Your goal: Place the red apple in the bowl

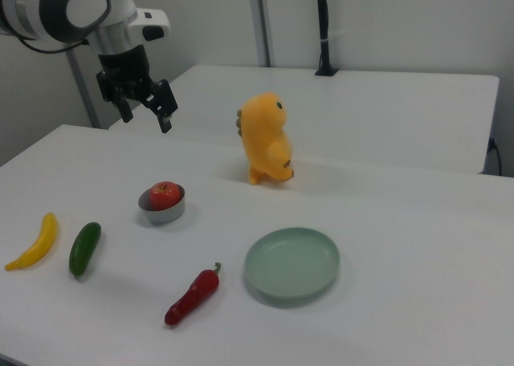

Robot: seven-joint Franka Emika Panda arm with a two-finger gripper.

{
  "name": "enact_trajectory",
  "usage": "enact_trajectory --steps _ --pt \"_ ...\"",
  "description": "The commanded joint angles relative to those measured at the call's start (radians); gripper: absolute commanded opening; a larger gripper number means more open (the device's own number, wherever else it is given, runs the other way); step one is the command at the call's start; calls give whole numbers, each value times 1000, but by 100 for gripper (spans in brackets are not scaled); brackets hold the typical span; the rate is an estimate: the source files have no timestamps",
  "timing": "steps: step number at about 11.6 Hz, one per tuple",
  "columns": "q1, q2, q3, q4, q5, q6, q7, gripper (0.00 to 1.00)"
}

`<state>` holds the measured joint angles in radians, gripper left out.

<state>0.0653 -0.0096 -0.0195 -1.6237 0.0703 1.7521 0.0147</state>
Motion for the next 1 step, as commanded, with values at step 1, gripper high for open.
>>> enact_trajectory --steps 1 --pt "-4 -13 4 -13 20 9 -22 100"
